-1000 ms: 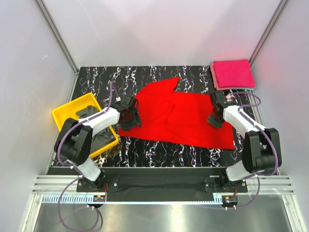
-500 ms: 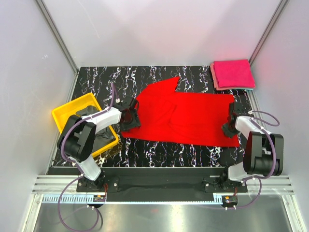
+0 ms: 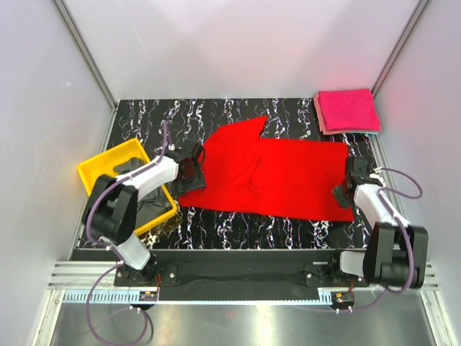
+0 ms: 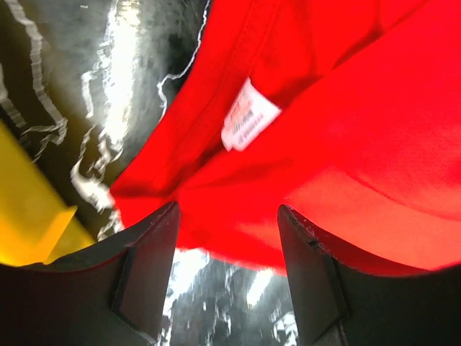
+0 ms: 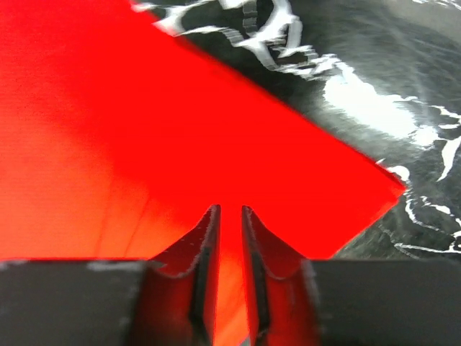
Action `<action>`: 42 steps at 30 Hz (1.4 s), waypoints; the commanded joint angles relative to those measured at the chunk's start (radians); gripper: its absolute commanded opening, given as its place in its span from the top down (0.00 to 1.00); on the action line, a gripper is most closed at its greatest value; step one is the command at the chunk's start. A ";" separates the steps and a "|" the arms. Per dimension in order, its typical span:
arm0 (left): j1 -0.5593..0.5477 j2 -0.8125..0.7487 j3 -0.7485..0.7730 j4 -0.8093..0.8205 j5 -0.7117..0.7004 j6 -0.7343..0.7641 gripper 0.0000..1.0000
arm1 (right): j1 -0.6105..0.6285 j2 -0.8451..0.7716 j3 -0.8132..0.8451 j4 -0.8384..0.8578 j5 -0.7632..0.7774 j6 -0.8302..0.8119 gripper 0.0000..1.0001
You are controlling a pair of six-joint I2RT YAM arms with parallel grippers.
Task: Fold and stack the t-shirts
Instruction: Fold the tshirt
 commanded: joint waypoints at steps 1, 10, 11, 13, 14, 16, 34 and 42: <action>0.012 -0.152 0.125 -0.044 0.048 0.023 0.37 | -0.004 -0.120 0.042 0.019 -0.089 -0.102 0.72; 0.126 -0.009 0.441 0.110 0.193 0.279 0.36 | -0.012 0.044 0.286 0.183 -0.287 -0.401 0.40; 0.152 0.015 0.452 0.149 0.239 0.292 0.36 | -0.015 0.082 0.295 0.225 -0.300 -0.401 0.37; 0.227 0.091 0.477 0.280 0.409 0.299 0.36 | -0.047 0.128 0.332 0.264 -0.395 -0.416 0.34; 0.244 0.120 0.490 0.313 0.451 0.303 0.36 | -0.059 0.182 0.352 0.292 -0.445 -0.432 0.33; 0.275 0.236 0.594 0.324 0.525 0.317 0.36 | -0.073 0.246 0.447 0.271 -0.521 -0.514 0.31; 0.253 0.820 1.086 0.453 0.559 0.178 0.39 | -0.159 0.483 0.617 0.298 -0.562 -0.619 0.34; 0.210 0.912 1.173 0.414 0.468 0.233 0.38 | -0.233 0.613 0.732 0.209 -0.717 -0.607 0.28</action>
